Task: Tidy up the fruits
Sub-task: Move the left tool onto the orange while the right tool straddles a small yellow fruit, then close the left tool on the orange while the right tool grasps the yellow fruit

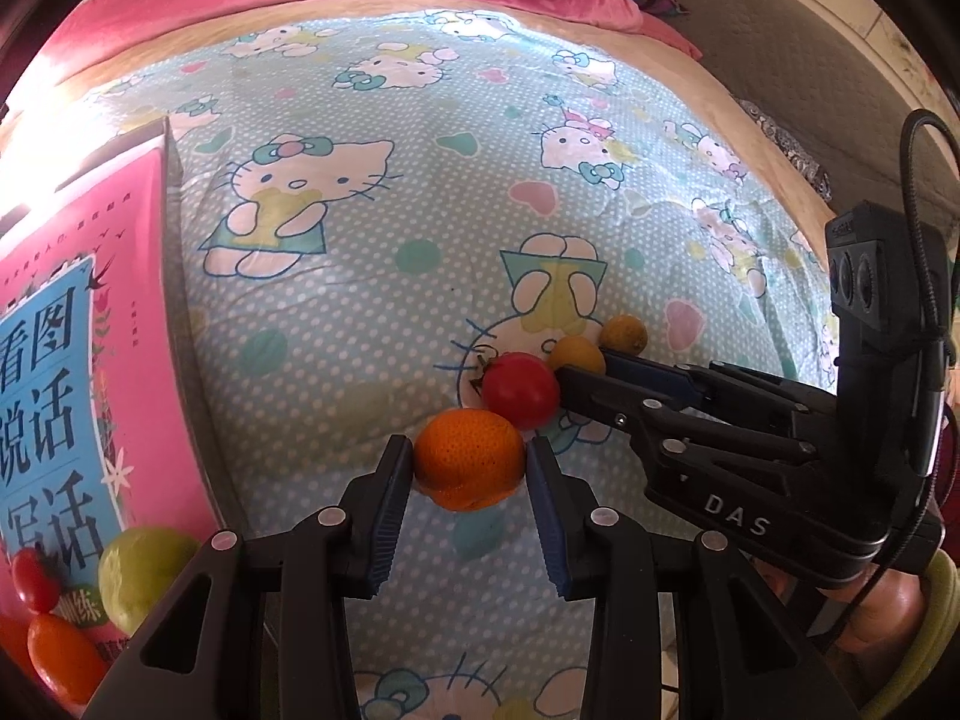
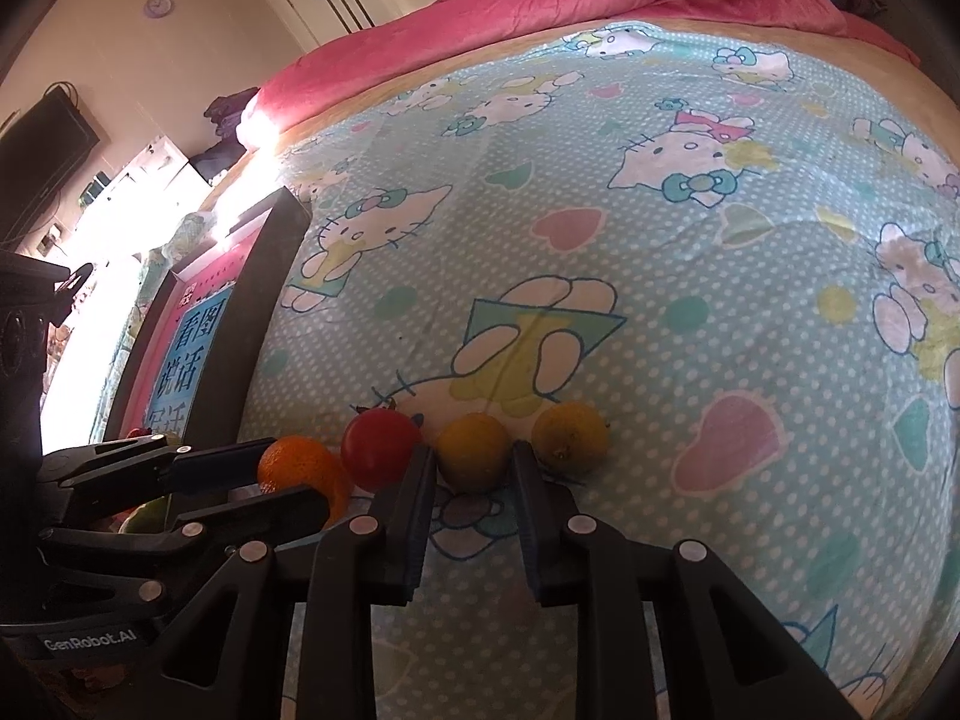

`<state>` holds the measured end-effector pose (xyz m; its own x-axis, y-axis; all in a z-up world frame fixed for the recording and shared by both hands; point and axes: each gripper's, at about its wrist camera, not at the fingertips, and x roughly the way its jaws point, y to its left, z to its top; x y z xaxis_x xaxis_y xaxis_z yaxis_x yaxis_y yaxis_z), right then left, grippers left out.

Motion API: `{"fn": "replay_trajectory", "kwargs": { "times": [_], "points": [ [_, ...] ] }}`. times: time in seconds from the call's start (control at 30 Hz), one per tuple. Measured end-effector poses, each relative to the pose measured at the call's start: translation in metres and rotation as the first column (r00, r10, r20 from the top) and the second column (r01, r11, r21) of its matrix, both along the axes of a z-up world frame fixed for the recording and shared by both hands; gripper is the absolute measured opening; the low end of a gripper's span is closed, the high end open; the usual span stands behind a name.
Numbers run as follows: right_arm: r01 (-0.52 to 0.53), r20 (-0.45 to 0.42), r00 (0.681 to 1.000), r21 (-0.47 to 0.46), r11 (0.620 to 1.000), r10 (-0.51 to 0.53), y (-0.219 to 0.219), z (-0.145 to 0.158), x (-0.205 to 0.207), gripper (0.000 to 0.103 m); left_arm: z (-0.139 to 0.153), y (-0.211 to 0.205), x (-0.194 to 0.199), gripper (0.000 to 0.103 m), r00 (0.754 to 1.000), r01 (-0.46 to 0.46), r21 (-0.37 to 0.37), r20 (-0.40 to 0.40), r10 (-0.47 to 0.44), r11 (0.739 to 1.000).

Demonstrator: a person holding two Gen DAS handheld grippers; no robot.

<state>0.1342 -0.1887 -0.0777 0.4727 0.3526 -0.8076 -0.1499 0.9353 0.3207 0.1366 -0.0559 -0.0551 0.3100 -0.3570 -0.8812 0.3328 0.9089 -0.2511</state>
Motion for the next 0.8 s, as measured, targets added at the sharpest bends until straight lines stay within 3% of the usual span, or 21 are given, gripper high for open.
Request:
{"fn": "replay_trajectory", "kwargs": {
  "times": [0.17,0.4,0.8],
  "points": [
    [-0.01,0.017,1.0,-0.014,1.0,0.01,0.002,0.003,-0.002,0.026,0.004,0.006,-0.003,0.04,1.0,-0.014,-0.011,0.002,0.014,1.0],
    [0.007,0.069,0.998,0.048,0.999,-0.011,-0.005,0.019,-0.011,0.026,0.015,0.017,-0.012,0.04,0.999,-0.033,-0.021,0.019,0.033,0.999],
    [-0.136,0.23,0.967,0.096,0.986,0.111,0.024,0.057,-0.039,0.026,0.04,0.048,-0.03,0.04,0.993,-0.096,-0.019,0.071,0.097,0.995]
  ]
}}
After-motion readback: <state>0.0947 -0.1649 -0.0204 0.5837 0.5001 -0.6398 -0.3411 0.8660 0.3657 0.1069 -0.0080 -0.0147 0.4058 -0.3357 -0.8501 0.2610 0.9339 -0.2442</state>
